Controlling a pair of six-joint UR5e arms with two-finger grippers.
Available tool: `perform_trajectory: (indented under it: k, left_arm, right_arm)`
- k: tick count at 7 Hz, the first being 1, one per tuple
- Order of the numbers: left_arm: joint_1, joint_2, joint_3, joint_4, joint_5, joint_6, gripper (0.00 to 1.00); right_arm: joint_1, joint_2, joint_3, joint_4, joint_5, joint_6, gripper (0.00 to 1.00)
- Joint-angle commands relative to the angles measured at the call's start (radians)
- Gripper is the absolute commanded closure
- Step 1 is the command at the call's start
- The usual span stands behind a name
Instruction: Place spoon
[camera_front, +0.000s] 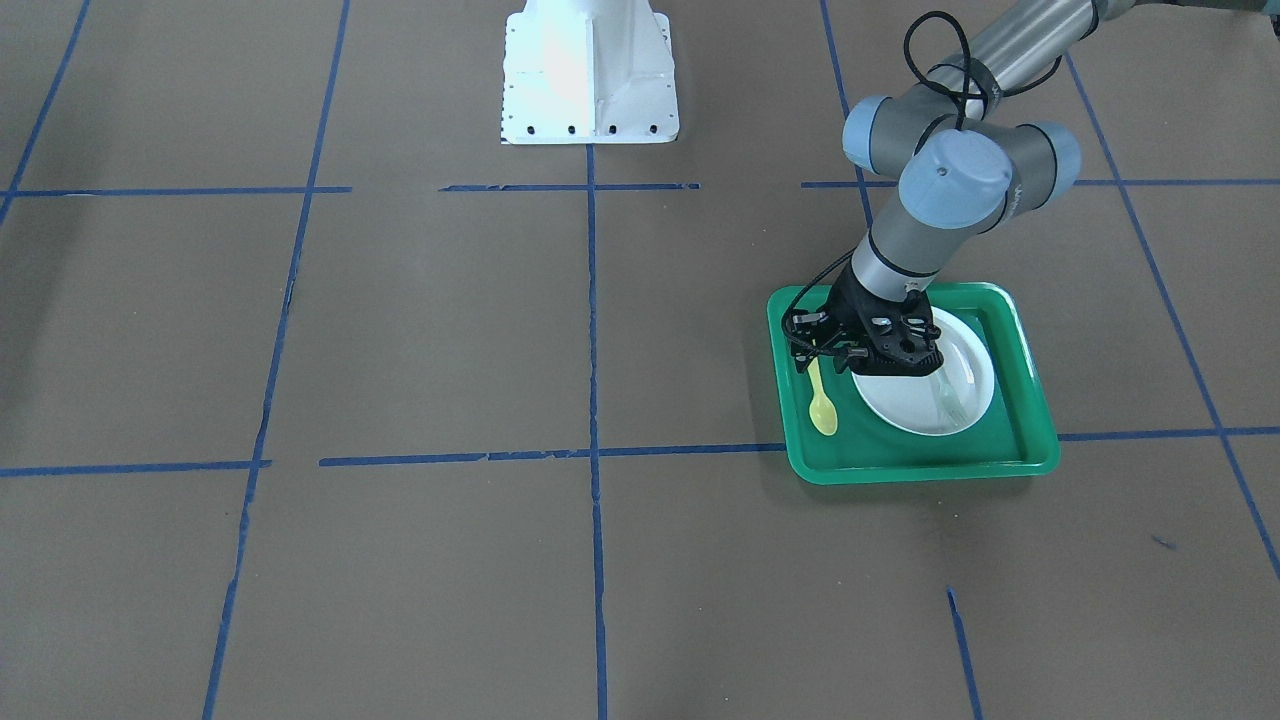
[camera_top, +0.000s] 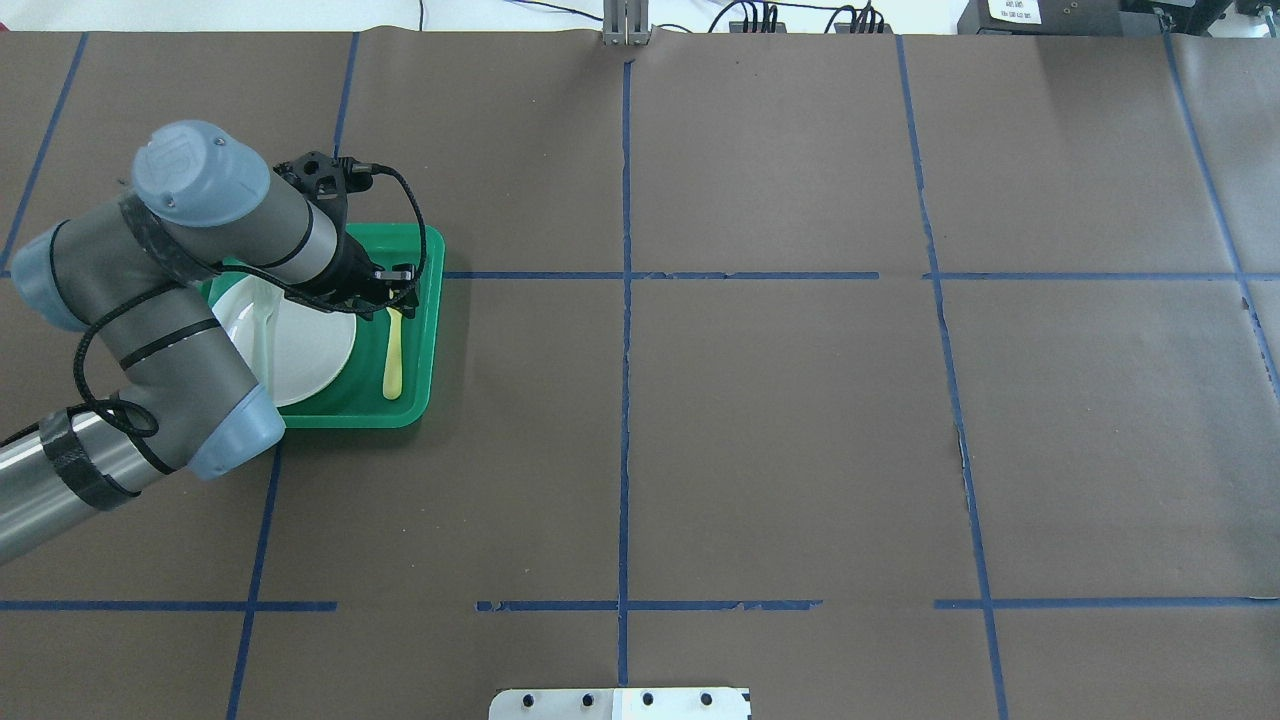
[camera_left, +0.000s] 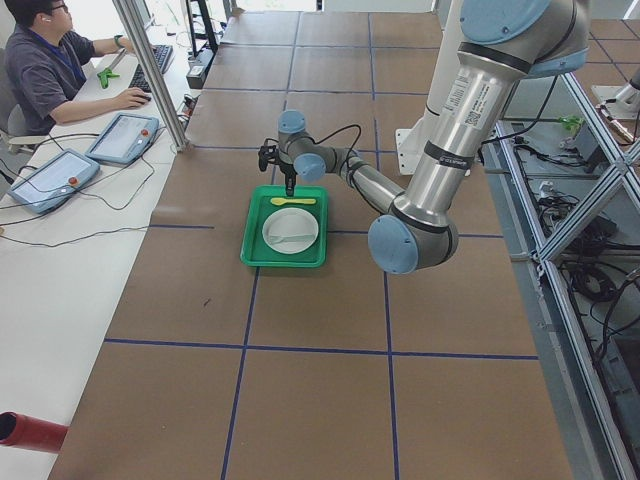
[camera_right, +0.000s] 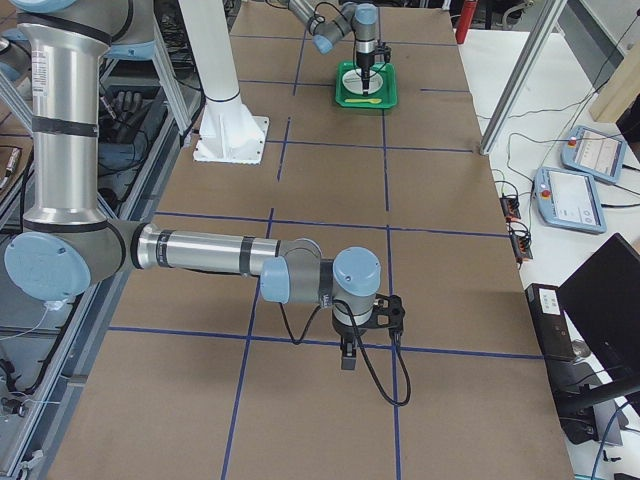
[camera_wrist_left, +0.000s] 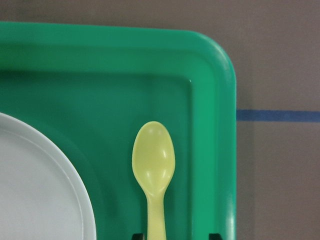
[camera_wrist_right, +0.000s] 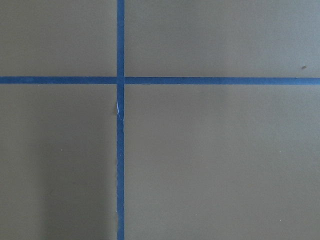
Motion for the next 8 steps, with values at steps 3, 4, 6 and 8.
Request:
perform_trajectory:
  k: [3, 4, 6, 8]
  left_arm:
    - [-0.159, 0.206, -0.137, 0.003, -0.012, 0.141, 0.00]
    - [-0.239, 0.271, -0.138, 0.020, -0.013, 0.312, 0.00]
    - [-0.418, 0.424, -0.142, 0.022, -0.054, 0.674, 0.00]
    - [-0.596, 0.500, -0.125, 0.127, -0.117, 0.986, 0.00]
  right_arm:
    - [0.000, 0.000, 0.000, 0.000, 0.000, 0.000, 0.00]
    - [0.000, 0.002, 0.000, 0.000, 0.000, 0.000, 0.00]
    - [0.000, 0.000, 0.000, -0.001, 0.000, 0.000, 0.00]
    - [0.000, 0.000, 0.000, -0.001, 0.000, 0.000, 0.00]
